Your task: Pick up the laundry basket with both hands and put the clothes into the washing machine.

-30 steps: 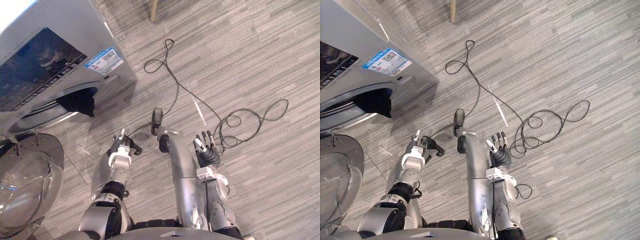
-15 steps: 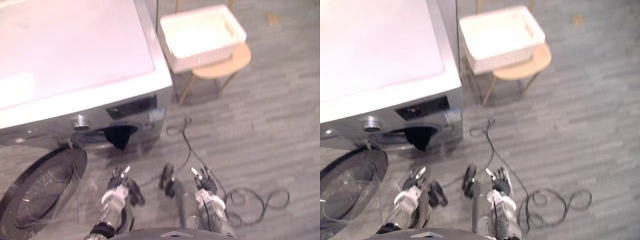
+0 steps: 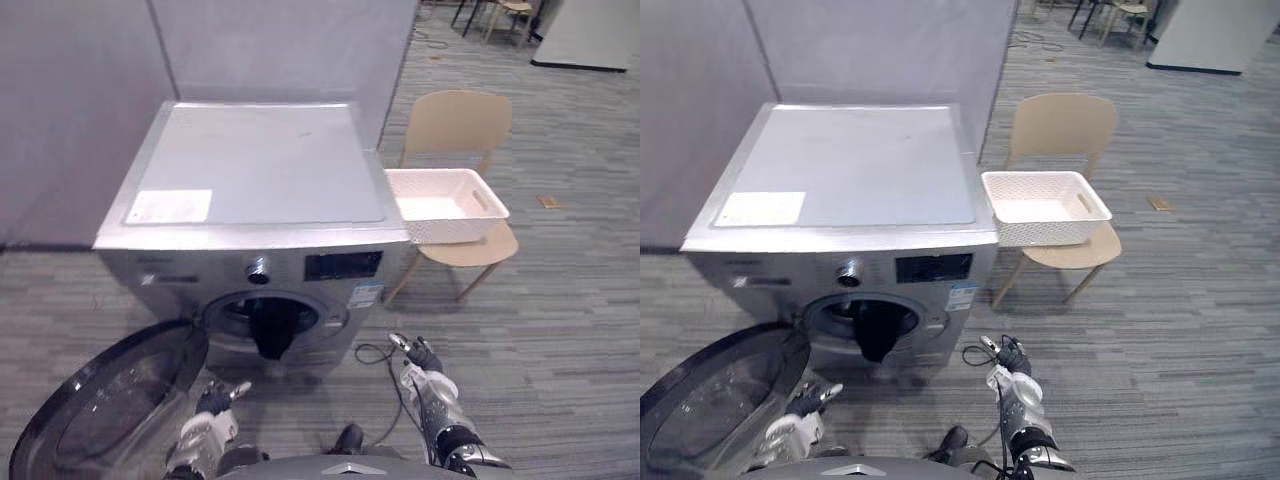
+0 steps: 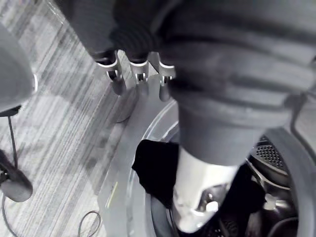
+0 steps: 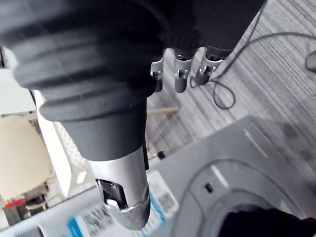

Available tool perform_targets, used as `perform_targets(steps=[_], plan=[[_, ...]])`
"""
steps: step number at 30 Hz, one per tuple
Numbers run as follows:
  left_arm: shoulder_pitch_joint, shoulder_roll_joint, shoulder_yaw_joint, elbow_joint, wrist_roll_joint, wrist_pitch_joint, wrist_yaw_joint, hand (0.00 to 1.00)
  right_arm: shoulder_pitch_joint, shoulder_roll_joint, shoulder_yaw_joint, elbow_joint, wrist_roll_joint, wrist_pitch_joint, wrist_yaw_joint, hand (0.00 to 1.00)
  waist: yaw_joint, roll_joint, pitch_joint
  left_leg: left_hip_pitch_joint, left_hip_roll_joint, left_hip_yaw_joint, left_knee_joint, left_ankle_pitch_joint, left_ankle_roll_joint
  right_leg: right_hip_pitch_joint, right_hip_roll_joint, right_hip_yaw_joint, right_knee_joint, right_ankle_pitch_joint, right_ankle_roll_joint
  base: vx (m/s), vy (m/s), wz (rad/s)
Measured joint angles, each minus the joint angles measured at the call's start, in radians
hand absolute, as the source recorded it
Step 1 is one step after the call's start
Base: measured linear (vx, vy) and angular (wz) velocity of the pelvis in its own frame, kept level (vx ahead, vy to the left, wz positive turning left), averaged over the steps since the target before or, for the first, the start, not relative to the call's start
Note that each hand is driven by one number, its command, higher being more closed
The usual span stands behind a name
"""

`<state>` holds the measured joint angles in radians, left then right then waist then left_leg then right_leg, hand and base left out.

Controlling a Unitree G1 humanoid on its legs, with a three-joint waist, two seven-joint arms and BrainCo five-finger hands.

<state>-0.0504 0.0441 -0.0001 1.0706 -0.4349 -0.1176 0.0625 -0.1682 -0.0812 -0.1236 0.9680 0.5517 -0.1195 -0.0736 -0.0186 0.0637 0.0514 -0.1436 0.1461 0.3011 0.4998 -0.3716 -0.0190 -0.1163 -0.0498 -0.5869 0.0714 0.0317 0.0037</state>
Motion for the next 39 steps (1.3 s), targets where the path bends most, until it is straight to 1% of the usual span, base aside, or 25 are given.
perform_targets(steps=[1, 2, 3, 4, 5, 6, 7, 8, 9, 11, 13, 15, 16, 17, 18, 19, 21, 22, 24, 25, 26, 27, 29, 34, 39], plan=[[0.001, -0.001, -0.017, 0.01, -0.001, 0.002, 0.002, 0.0, 0.005, 0.006, 0.017, 0.016, 0.0, 0.007, 0.0, 0.0, -0.009, -0.009, 0.001, 0.02, -0.037, -0.023, -0.029, 0.035, -0.017, 0.019, -0.011, 0.046, -0.026, 0.018, -0.004, -0.04, 0.259, 0.8], [0.002, 0.016, -0.044, 0.01, 0.0, 0.002, 0.0, 0.0, 0.012, 0.029, 0.026, 0.037, -0.001, 0.011, 0.0, 0.0, -0.018, -0.096, -0.006, 0.015, -0.109, -0.08, -0.012, 0.089, -0.101, 0.056, -0.103, 0.068, -0.062, 0.111, -0.026, -0.08, 0.11, 0.94], [-0.013, -0.003, -0.073, -0.007, 0.005, -0.003, -0.005, 0.0, 0.0, 0.028, 0.021, 0.041, -0.003, 0.016, -0.002, 0.0, 0.002, -0.053, 0.007, -0.026, -0.059, -0.117, 0.073, 0.027, -0.015, 0.051, -0.115, 0.047, -0.039, 0.149, 0.001, -0.1, 0.093, 0.86], [-0.008, -0.016, -0.085, -0.018, 0.014, -0.002, -0.004, 0.0, -0.017, 0.032, 0.026, 0.034, -0.009, 0.016, 0.004, 0.0, -0.015, 0.008, 0.006, -0.015, 0.008, -0.151, -0.018, 0.045, -0.03, 0.05, -0.074, 0.058, -0.027, 0.165, 0.014, -0.08, 0.111, 0.39], [-0.01, 0.0, -0.083, -0.016, 0.02, -0.001, -0.003, 0.0, -0.026, 0.06, 0.028, 0.034, -0.009, 0.017, 0.006, 0.0, -0.006, -0.007, 0.011, 0.001, -0.031, -0.152, -0.053, 0.076, -0.002, 0.046, -0.108, 0.078, -0.028, 0.152, 0.033, 0.0, 0.216, 0.33], [-0.012, 0.021, -0.089, -0.013, 0.035, -0.003, -0.004, 0.0, -0.026, 0.088, 0.029, 0.035, -0.009, 0.019, 0.007, 0.0, -0.007, -0.044, 0.01, 0.041, -0.083, -0.147, -0.134, 0.125, 0.012, 0.049, -0.154, 0.093, -0.031, 0.133, 0.056, 0.01, 0.208, 0.39], [-0.014, 0.024, -0.1, -0.004, 0.071, -0.002, -0.004, 0.0, -0.024, 0.088, 0.029, 0.034, -0.009, 0.019, 0.008, 0.0, -0.009, -0.058, 0.003, 0.054, -0.116, -0.151, -0.18, 0.161, 0.026, 0.048, -0.179, 0.112, -0.012, 0.126, 0.066, -0.02, 0.215, 0.42], [-0.004, 0.029, -0.114, 0.002, 0.104, -0.002, -0.004, 0.0, -0.013, 0.086, 0.029, 0.034, -0.009, 0.019, 0.008, 0.0, -0.005, -0.049, 0.009, 0.068, -0.144, -0.143, -0.212, 0.181, 0.026, 0.046, -0.2, 0.126, 0.005, 0.125, 0.069, -0.03, 0.136, 0.22], [0.0, 0.03, -0.119, 0.008, 0.116, -0.002, -0.003, 0.0, -0.011, 0.085, 0.031, 0.034, -0.009, 0.019, 0.008, 0.0, -0.002, -0.066, 0.008, 0.081, -0.156, -0.136, -0.229, 0.19, 0.033, 0.047, -0.21, 0.14, 0.011, 0.126, 0.068, -0.06, 0.14, -0.11], [0.032, 0.035, -0.119, 0.048, 0.165, -0.002, -0.004, 0.0, 0.023, 0.086, 0.042, 0.034, -0.009, 0.019, 0.023, 0.0, 0.0, -0.066, 0.019, 0.126, -0.175, -0.096, -0.286, 0.21, 0.049, 0.034, -0.226, 0.174, 0.035, 0.142, 0.073, -0.1, 0.1, -0.44], [0.052, 0.048, -0.109, 0.062, 0.193, 0.0, -0.005, 0.0, 0.06, 0.087, 0.043, 0.037, -0.012, 0.02, 0.036, 0.0, -0.004, -0.08, 0.026, 0.148, -0.173, -0.071, -0.323, 0.225, 0.058, 0.024, -0.223, 0.194, 0.047, 0.152, 0.073, -0.12, 0.032, -0.48], [0.056, 0.061, -0.107, 0.085, 0.221, 0.002, -0.005, 0.0, 0.083, 0.086, 0.043, 0.045, -0.034, 0.035, 0.04, 0.0, -0.008, -0.083, 0.036, 0.166, -0.154, -0.046, -0.36, 0.238, 0.057, 0.007, -0.207, 0.195, 0.074, 0.144, 0.051, -0.1, -0.041, -0.38], [0.058, 0.064, -0.101, 0.09, 0.224, 0.006, -0.006, 0.0, 0.085, 0.086, 0.044, 0.063, -0.041, 0.037, 0.041, 0.0, -0.015, -0.085, 0.038, 0.174, -0.134, -0.04, -0.367, 0.25, 0.062, 0.006, -0.192, 0.189, 0.122, 0.111, 0.028, -0.07, -0.149, -0.31], [0.06, 0.067, -0.096, 0.087, 0.223, 0.008, -0.006, 0.0, 0.091, 0.086, 0.053, 0.078, -0.041, 0.039, 0.041, 0.0, -0.014, -0.089, 0.04, 0.188, -0.099, -0.029, -0.373, 0.259, 0.052, 0.01, -0.167, 0.188, 0.235, 0.025, 0.015, -0.05, -0.172, -0.28], [0.06, 0.069, -0.095, 0.086, 0.224, 0.009, -0.006, 0.0, 0.091, 0.086, 0.068, 0.078, -0.041, 0.039, 0.041, 0.0, -0.012, -0.093, 0.04, 0.191, -0.091, -0.027, -0.377, 0.259, 0.046, 0.017, -0.156, 0.191, 0.264, 0.0, 0.021, -0.05, -0.202, -0.33], [0.059, 0.074, -0.091, 0.086, 0.227, 0.01, -0.009, 0.0, 0.088, 0.085, 0.08, 0.07, -0.04, 0.036, 0.044, 0.0, -0.012, -0.107, 0.046, 0.193, -0.081, -0.024, -0.38, 0.258, 0.025, 0.023, -0.141, 0.2, 0.263, -0.014, 0.028, -0.05, -0.146, -0.22], [0.051, 0.076, -0.081, 0.087, 0.258, 0.017, -0.012, 0.0, 0.086, 0.075, 0.09, 0.068, -0.04, 0.035, 0.047, 0.0, -0.013, -0.117, 0.053, 0.214, -0.063, -0.022, -0.416, 0.282, -0.004, 0.035, -0.115, 0.201, 0.235, -0.012, 0.029, -0.05, -0.172, -0.15], [0.049, 0.073, -0.081, 0.087, 0.267, 0.019, -0.011, 0.0, 0.089, 0.07, 0.096, 0.069, -0.04, 0.035, 0.047, 0.0, -0.015, -0.113, 0.055, 0.221, -0.059, -0.023, -0.431, 0.292, -0.006, 0.046, -0.105, 0.202, 0.215, -0.012, 0.029, -0.04, -0.155, -0.08], [0.044, 0.062, -0.08, 0.081, 0.284, 0.02, -0.011, 0.0, 0.103, 0.05, 0.123, 0.07, -0.041, 0.036, 0.047, 0.0, -0.013, -0.107, 0.055, 0.232, -0.053, -0.026, -0.47, 0.317, -0.03, 0.101, -0.059, 0.234, 0.083, -0.02, 0.037, -0.04, -0.15, 0.0], [0.044, 0.061, -0.079, 0.078, 0.284, 0.02, -0.011, 0.0, 0.103, 0.048, 0.123, 0.07, -0.041, 0.036, 0.047, 0.0, -0.009, -0.108, 0.054, 0.231, -0.053, -0.025, -0.478, 0.327, -0.033, 0.122, -0.049, 0.243, 0.031, -0.026, 0.046, -0.06, -0.168, -0.09], [0.039, 0.055, -0.067, 0.077, 0.281, 0.02, -0.01, 0.0, 0.099, 0.043, 0.13, 0.069, -0.041, 0.035, 0.047, 0.0, 0.007, -0.107, 0.052, 0.226, -0.053, -0.02, -0.495, 0.349, -0.037, 0.153, -0.026, 0.251, -0.078, -0.009, 0.057, -0.05, -0.111, -0.13], [0.039, 0.053, -0.064, 0.077, 0.281, 0.02, -0.01, 0.0, 0.099, 0.042, 0.133, 0.069, -0.041, 0.035, 0.047, 0.0, 0.009, -0.105, 0.051, 0.225, -0.052, -0.019, -0.501, 0.35, -0.038, 0.154, -0.023, 0.252, -0.088, -0.004, 0.055, -0.06, -0.108, -0.15], [0.044, 0.047, -0.043, 0.077, 0.26, 0.02, -0.009, 0.0, 0.093, 0.036, 0.161, 0.069, -0.041, 0.036, 0.047, 0.0, 0.011, -0.092, 0.044, 0.232, -0.049, -0.011, -0.562, 0.388, -0.048, 0.149, -0.002, 0.26, -0.139, 0.013, 0.047, -0.05, -0.07, -0.06], [0.051, 0.032, -0.034, 0.077, 0.241, 0.02, -0.004, 0.0, 0.102, 0.031, 0.18, 0.069, -0.049, 0.035, 0.05, 0.0, 0.019, -0.075, 0.031, 0.229, -0.047, -0.002, -0.584, 0.393, -0.053, 0.139, 0.01, 0.276, -0.158, 0.013, 0.047, 0.02, -0.026, -0.08], [0.054, 0.026, -0.018, 0.078, 0.245, 0.02, -0.004, 0.0, 0.147, 0.032, 0.159, 0.071, -0.076, 0.034, 0.051, 0.0, 0.019, -0.069, 0.026, 0.224, -0.054, -0.009, -0.584, 0.393, -0.052, 0.138, 0.004, 0.272, -0.158, 0.012, 0.047, 0.09, 0.019, 0.02]])
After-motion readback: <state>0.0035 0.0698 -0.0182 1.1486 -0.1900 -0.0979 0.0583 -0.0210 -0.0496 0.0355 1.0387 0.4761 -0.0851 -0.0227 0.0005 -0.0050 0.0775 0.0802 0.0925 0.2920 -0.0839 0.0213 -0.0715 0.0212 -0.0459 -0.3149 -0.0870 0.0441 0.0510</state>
